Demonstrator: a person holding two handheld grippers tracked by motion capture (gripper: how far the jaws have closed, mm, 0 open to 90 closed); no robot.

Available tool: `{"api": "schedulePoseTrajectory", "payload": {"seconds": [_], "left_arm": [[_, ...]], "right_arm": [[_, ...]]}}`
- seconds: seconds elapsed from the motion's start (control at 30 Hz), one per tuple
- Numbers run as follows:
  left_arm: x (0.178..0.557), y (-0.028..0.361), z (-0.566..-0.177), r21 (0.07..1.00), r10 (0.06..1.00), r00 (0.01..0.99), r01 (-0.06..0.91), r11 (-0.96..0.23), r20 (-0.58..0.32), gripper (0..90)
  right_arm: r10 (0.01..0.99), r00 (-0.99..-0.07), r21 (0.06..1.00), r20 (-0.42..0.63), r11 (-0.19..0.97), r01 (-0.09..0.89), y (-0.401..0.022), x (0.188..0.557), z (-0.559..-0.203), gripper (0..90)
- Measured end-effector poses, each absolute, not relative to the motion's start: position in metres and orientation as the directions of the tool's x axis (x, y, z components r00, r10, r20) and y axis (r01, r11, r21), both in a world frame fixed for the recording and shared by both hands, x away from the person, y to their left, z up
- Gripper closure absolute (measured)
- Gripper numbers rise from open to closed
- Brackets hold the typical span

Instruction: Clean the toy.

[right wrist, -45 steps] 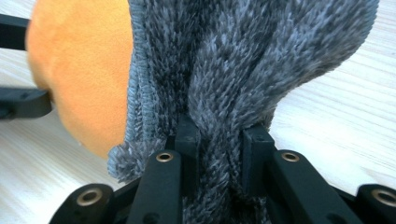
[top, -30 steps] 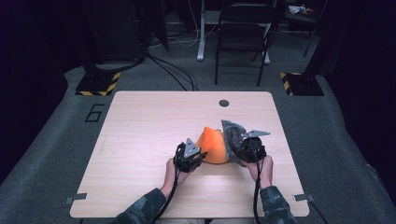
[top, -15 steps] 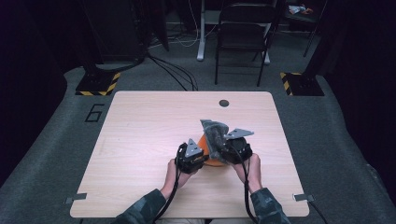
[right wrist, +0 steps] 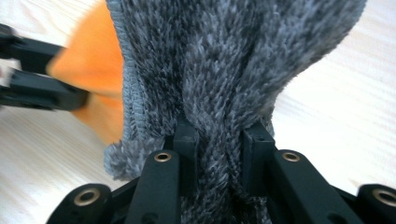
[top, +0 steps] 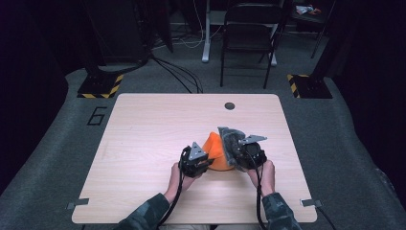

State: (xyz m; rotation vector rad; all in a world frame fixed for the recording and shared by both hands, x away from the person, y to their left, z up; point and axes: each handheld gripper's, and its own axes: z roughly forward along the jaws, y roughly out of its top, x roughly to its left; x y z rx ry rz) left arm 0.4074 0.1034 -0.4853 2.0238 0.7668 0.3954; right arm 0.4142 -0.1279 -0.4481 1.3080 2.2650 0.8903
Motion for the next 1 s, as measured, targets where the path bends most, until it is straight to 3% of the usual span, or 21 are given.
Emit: {"api": "schedulePoseTrajectory", "payload": {"seconds": [0.43, 0.63, 0.83, 1.0], "left_arm": [[0.410, 0.107, -0.487, 0.848, 0.662, 0.748, 0.383, -0.367, -0.051, 73.1], [0.414, 0.111, -0.488, 0.851, 0.677, 0.731, 0.405, -0.333, -0.083, 72.8], [0.415, 0.112, -0.488, 0.849, 0.676, 0.732, 0.411, -0.332, -0.090, 72.4], [0.416, 0.112, -0.488, 0.852, 0.677, 0.731, 0.406, -0.331, -0.086, 68.0]], "right_arm": [[0.898, -0.441, 0.599, -0.002, 0.354, 0.718, -0.147, 0.427, -0.476, 71.8], [0.905, -0.425, 0.656, -0.009, 0.326, 0.681, -0.152, 0.422, -0.456, 72.2], [0.869, -0.493, 0.731, 0.033, 0.316, 0.605, -0.137, 0.410, -0.427, 72.3], [0.843, -0.537, 0.685, -0.030, 0.408, 0.603, -0.115, 0.411, -0.445, 72.3]]}}
